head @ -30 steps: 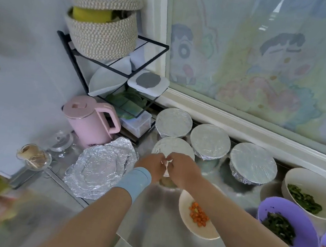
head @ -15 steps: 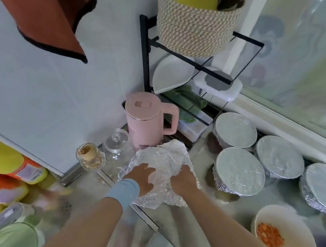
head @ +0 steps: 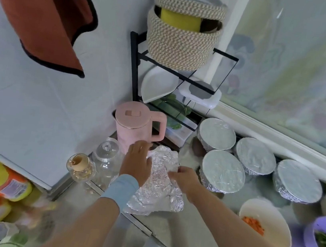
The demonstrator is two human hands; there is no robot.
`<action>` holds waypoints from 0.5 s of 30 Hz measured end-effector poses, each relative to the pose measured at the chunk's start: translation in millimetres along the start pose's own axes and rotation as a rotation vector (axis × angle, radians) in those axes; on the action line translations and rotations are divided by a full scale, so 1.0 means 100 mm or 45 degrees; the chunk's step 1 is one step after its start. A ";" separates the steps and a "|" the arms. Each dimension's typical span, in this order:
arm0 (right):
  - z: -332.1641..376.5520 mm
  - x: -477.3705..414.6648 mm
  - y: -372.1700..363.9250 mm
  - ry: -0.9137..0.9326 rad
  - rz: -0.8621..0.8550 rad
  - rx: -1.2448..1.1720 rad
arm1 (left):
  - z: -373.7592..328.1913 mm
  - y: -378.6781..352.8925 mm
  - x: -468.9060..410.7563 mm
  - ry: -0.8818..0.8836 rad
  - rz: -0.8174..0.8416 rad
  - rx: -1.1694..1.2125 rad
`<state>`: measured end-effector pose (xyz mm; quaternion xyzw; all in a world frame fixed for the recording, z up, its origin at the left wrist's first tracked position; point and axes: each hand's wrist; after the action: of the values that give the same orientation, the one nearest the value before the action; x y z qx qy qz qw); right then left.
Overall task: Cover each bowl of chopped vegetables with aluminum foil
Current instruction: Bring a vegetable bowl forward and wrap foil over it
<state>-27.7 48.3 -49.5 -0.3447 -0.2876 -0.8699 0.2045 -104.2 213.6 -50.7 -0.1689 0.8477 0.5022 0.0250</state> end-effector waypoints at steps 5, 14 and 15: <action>-0.12 0.19 0.53 0.090 -0.058 -0.060 | -0.40 -0.05 -0.19 0.045 0.162 0.025; -0.88 0.40 1.84 0.111 -0.242 -0.183 | -1.59 -0.46 -0.29 -0.026 0.445 0.348; -1.01 0.42 2.01 0.087 -0.255 -0.200 | -1.75 -0.55 -0.28 -0.033 0.474 0.360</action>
<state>5.9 -173.9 -7.4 -0.2994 -0.2443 -0.9170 0.0987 -38.9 46.9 -4.6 0.0018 0.9259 0.3764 -0.0336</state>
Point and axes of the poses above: each hand's wrist, its own x-axis away from the middle knuckle, its own y-axis out of the back of the hand, z = x × y, and after that the axes turned 11 degrees about -y, right-handed
